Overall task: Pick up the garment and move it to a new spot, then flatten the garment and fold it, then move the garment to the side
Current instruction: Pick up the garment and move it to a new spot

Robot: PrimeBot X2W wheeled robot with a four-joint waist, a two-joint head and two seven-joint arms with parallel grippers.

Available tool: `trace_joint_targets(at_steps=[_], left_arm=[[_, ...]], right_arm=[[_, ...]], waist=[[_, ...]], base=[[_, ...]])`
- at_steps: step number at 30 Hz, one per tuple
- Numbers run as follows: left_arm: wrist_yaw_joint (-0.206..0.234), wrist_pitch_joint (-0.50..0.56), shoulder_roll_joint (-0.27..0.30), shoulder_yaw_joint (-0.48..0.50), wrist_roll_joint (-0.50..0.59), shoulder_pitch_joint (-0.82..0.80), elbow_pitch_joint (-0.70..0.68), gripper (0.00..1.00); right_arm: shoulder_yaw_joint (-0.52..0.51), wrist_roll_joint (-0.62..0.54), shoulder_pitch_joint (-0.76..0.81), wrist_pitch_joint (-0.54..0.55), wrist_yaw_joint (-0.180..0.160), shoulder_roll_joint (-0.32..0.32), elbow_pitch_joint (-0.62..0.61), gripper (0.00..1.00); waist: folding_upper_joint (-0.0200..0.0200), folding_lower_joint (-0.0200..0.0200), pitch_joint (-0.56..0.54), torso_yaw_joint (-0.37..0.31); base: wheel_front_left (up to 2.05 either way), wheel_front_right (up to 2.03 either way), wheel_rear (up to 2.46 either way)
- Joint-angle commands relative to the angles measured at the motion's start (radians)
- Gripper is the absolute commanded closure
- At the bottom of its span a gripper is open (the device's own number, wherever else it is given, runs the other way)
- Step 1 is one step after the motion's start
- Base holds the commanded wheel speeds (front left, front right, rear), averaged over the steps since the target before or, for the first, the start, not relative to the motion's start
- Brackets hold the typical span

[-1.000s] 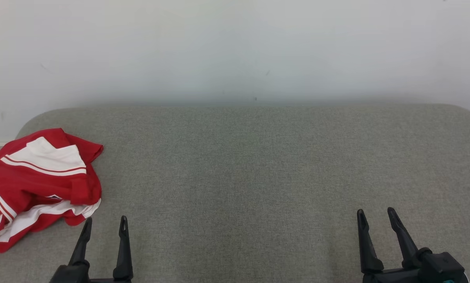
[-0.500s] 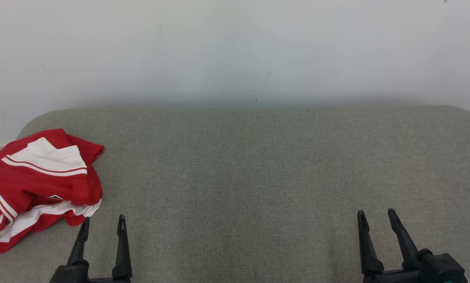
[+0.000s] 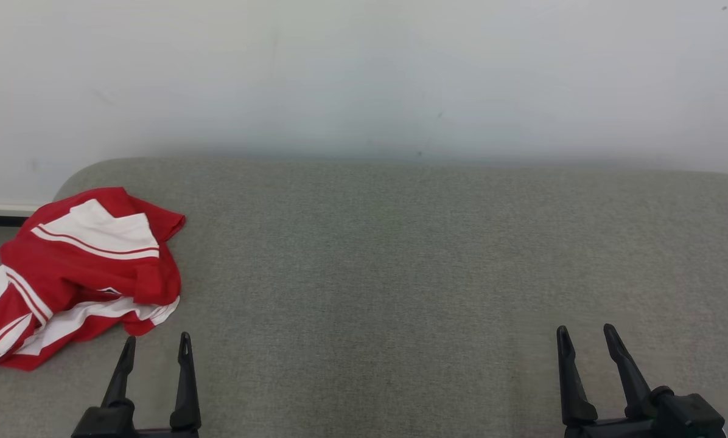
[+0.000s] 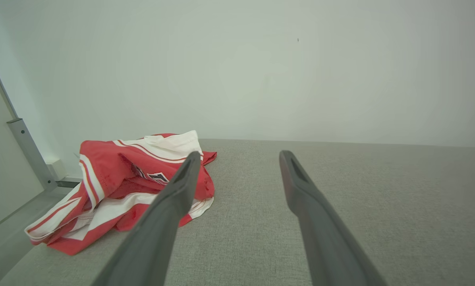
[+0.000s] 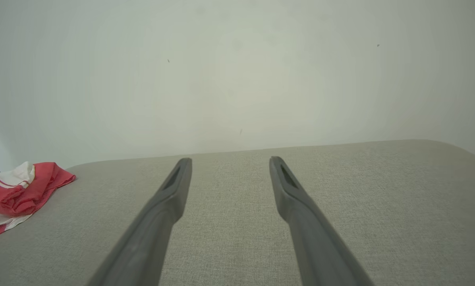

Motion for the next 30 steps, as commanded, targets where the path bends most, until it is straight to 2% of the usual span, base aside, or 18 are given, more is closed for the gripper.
trace_joint_targets(at_steps=[1,20,26,30], left_arm=[[0.003,-0.006,0.005,0.002,-0.001,-0.009,0.004,0.0],[0.029,-0.005,0.005,0.01,-0.027,-0.005,0.002,0.0],[0.042,-0.013,0.002,0.021,-0.032,0.002,0.016,0.0],[0.059,-0.017,-0.003,0.042,-0.042,0.012,0.007,0.0]], right_arm=[[0.0,0.008,0.011,-0.001,-0.002,0.0,-0.003,0.0],[-0.007,-0.001,0.005,-0.001,-0.002,0.0,-0.008,0.0],[0.005,-0.005,0.003,-0.001,-0.002,0.0,-0.005,0.0],[0.028,-0.014,-0.021,-0.001,-0.002,-0.002,0.005,0.0]], waist=[[0.0,0.0,0.003,0.031],[0.0,0.0,0.043,0.366],[0.0,0.0,0.045,0.441],[0.0,0.0,0.061,0.451]], base=[[0.0,0.0,0.0],[0.0,0.0,0.0],[0.0,0.0,0.0],[0.0,0.0,0.0]])
